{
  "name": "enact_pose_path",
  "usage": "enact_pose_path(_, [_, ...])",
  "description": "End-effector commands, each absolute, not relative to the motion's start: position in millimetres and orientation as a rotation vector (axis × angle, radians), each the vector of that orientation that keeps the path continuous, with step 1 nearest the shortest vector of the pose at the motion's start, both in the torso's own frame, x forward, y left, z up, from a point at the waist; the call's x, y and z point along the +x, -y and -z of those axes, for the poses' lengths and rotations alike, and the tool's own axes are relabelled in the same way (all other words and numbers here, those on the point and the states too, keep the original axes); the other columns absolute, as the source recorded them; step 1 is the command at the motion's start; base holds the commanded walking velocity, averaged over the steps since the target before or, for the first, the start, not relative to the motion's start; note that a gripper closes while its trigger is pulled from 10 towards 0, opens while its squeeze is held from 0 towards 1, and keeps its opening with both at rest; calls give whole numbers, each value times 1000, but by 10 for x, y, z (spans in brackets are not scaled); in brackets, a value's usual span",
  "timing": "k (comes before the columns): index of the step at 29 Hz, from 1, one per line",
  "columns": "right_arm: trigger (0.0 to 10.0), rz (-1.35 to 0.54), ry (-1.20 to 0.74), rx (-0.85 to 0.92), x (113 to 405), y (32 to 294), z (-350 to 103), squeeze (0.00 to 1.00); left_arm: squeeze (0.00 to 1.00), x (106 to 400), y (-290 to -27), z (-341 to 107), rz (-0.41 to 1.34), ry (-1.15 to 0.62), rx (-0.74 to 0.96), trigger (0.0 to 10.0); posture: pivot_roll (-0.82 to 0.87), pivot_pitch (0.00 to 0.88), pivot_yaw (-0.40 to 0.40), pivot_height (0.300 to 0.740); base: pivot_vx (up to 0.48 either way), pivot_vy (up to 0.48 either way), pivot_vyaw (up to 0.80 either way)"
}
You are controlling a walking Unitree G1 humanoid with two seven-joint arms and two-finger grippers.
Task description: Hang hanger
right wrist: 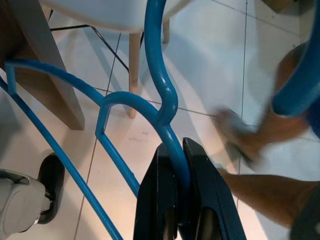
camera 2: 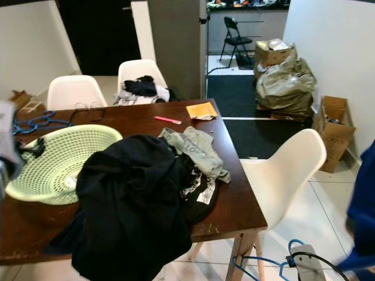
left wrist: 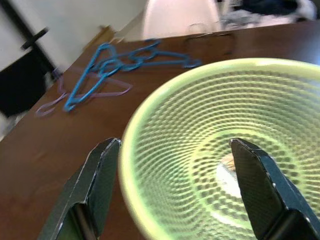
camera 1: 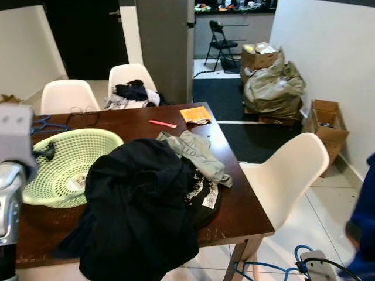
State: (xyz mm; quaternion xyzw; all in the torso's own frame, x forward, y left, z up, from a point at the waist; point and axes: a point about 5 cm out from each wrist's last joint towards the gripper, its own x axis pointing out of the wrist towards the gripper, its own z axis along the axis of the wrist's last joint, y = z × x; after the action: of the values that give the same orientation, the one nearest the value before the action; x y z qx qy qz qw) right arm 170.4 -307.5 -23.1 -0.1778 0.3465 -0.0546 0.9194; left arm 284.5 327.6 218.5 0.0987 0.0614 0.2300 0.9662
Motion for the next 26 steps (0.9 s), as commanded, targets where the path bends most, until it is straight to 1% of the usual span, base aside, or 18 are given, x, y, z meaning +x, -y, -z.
enact_pose_path(1, [10000,162,-604,-359,1865,3118,81,0,0,2848,-3316,-2180,-488,-116,196,10000,-1,0,-17,740,0,0,0])
enact_pose_path(3, [10000,168,-596,-357,1875,3122,78,0,0,2917,-3325,-2189,-529,-85,143,10000,-9,0,-10,740,0,0,0])
enact_pose_path(4, [10000,175,-590,-355,1879,3124,76,0,0,2979,-3261,-2254,-528,-35,120,10000,-12,0,-8,740,0,0,0])
enact_pose_path(8, [10000,176,-589,-356,1879,3124,76,0,0,2995,-3238,-2280,-519,-19,117,10000,-12,0,-8,740,0,0,0])
enact_pose_path(10, [10000,189,-582,-350,1879,3131,71,0,0,3070,-3058,-2422,-423,64,152,10000,-14,0,-5,740,0,0,0])
enact_pose_path(12, [10000,189,-582,-350,1879,3131,71,0,0,3070,-3058,-2422,-423,64,152,10000,-14,0,-5,740,0,0,0])
enact_pose_path(13, [10000,194,-577,-347,1878,3135,69,0,0,3103,-2955,-2472,-377,99,169,10000,-14,0,-5,740,0,0,0])
enact_pose_path(14, [10000,194,-577,-347,1878,3135,69,0,0,3103,-2955,-2472,-377,99,169,10000,-14,0,-5,740,0,0,0])
enact_pose_path(15, [10000,201,-575,-347,1877,3146,65,0,0,3136,-2878,-2484,-348,113,170,10000,-12,0,-5,740,0,0,0])
enact_pose_path(21, [10000,207,-574,-349,1875,3157,62,0,0,3161,-2845,-2469,-340,113,163,10000,-12,0,-5,740,0,0,0])
enact_pose_path(22, [10000,224,-576,-360,1862,3188,56,0,0,3182,-2876,-2402,-355,87,124,10000,-18,0,-3,740,0,0,0])
enact_pose_path(24, [10000,224,-576,-360,1862,3188,56,0,0,3182,-2876,-2402,-355,87,124,10000,-18,0,-3,740,0,0,0])
enact_pose_path(25, [10000,238,-577,-367,1848,3215,52,0,0,3196,-2927,-2346,-375,64,90,10000,-19,0,-2,740,0,0,0])
enact_pose_path(26, [10000,238,-577,-367,1848,3215,52,0,0,3196,-2927,-2346,-375,64,90,10000,-19,0,-2,740,0,0,0])
